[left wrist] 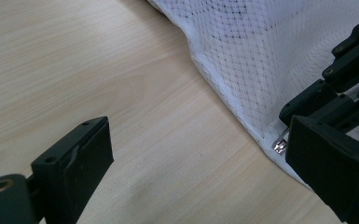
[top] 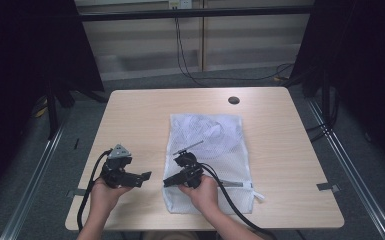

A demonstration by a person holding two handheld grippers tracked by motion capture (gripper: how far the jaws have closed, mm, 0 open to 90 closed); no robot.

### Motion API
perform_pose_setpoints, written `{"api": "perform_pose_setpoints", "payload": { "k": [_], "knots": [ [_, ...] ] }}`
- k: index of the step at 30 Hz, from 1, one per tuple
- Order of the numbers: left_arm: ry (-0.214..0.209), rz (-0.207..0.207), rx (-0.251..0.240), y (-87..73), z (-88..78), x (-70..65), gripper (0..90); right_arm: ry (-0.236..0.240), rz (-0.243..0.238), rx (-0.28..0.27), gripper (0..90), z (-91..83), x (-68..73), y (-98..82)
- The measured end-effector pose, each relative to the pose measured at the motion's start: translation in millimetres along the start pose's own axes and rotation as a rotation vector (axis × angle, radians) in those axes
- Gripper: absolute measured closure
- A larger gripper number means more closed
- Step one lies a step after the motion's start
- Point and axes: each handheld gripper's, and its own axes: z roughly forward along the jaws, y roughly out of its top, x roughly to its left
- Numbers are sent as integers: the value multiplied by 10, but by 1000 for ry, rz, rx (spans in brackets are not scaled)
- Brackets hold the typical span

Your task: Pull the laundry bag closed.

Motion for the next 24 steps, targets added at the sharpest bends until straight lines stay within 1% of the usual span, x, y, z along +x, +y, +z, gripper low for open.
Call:
{"api": "perform_pose_setpoints", "payload": {
  "k": [1,2,5,7,9,11,12,13,15,16,17,18,21,22,24],
  "knots": [
    [2,4,1,1,-1,2,71,-1,0,0,745,6,1,0],
    [-1,-1,-2,0,2,-3,71,-2,-4,3,745,14,-1,-1],
    [3,1,6,-1,2,-2,71,-7,6,9,746,45,2,-5],
    [2,2,8,-1,2,0,71,-6,-1,5,753,66,-5,-6],
    [4,3,9,-1,1,2,71,-9,1,14,762,71,0,-4],
    [2,4,8,-1,1,0,71,-8,-10,10,809,97,11,-5],
    [5,-6,1,-2,5,-7,71,-14,-16,16,820,97,10,-3],
    [4,-6,1,-2,5,-7,71,-20,-15,18,826,101,8,-2],
    [1,-6,1,-2,4,-7,73,-17,-8,18,834,112,-4,-3],
    [-8,-5,0,-2,4,-7,76,-17,-7,18,839,110,-6,-2],
    [-11,10,7,-1,-1,-2,85,-20,-10,23,842,102,-4,1],
    [-13,10,6,-1,2,-7,96,-17,-10,19,844,106,-5,1],
    [-25,6,8,0,7,-7,96,-26,-14,21,854,82,3,4],
    [-25,5,6,1,6,-9,96,-17,-14,12,857,72,3,2],
    [-31,-1,3,1,8,-12,96,-12,-20,6,860,33,9,7]
  ]
}}
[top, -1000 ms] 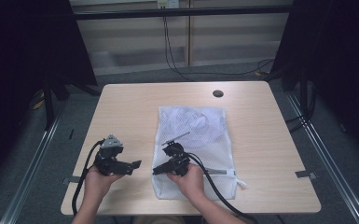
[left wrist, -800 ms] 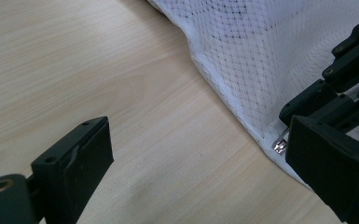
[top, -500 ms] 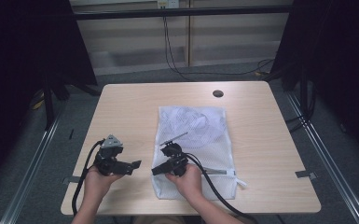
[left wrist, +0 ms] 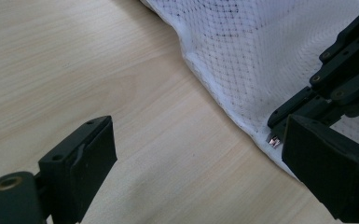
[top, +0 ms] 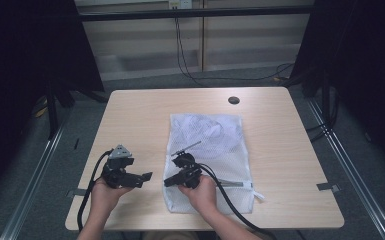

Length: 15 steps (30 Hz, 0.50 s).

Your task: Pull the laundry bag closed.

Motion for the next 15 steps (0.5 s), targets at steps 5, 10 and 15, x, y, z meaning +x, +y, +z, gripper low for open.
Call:
{"api": "perform_pose_setpoints", "payload": {
  "k": [5,10,15],
  "knots": [
    [-30,-24,-3,3,11,-9,91,10,-3,-20,862,-79,-8,4],
    [-68,-38,4,-1,34,-30,101,19,-7,-41,864,-140,-22,5],
    [-117,-53,21,-3,72,-58,103,35,5,-58,865,-183,-55,3]
  ]
}}
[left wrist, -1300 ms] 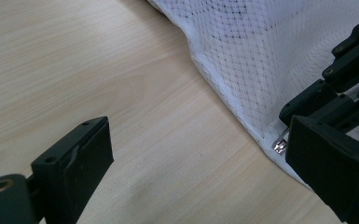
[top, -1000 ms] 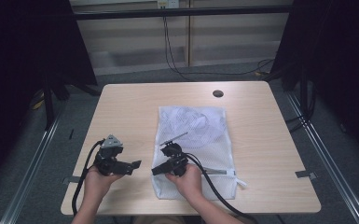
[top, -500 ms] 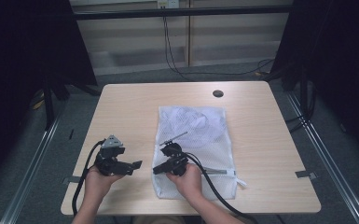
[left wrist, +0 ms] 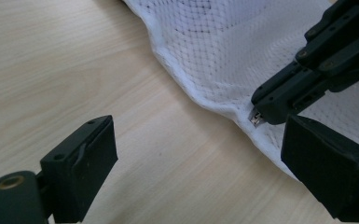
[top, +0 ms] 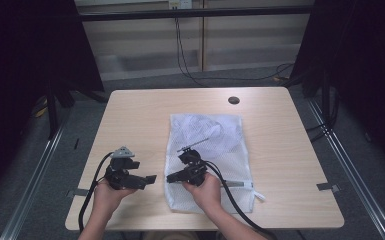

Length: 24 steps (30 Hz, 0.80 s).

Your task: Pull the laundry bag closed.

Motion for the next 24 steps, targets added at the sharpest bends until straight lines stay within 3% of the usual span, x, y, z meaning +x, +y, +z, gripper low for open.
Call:
{"api": "perform_pose_setpoints", "payload": {
  "k": [4,9,17,24],
  "knots": [
    [-48,-28,5,-2,41,-21,107,10,15,-10,865,-49,-14,-1],
    [-69,-35,32,4,105,-59,122,23,21,-20,865,-101,-38,-4],
    [-105,-46,34,6,174,-103,137,32,24,-44,865,-167,-58,-10],
    [-169,-68,43,22,262,-155,193,34,26,-46,864,-176,-56,-9]
  ]
}}
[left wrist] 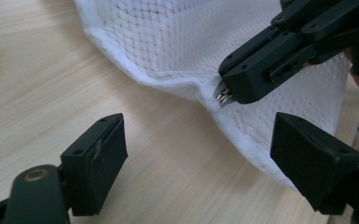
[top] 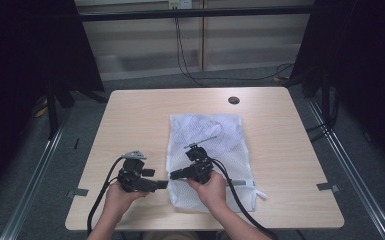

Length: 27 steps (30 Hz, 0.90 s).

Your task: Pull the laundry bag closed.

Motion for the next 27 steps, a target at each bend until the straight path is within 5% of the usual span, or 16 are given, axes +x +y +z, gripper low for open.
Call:
{"api": "perform_pose_setpoints", "payload": {
  "k": [13,27],
  "knots": [
    [-70,-22,46,3,147,-38,285,8,-2,-6,864,-36,6,11],
    [-89,-38,32,26,205,-73,336,20,-3,-17,864,-59,11,19]
  ]
}}
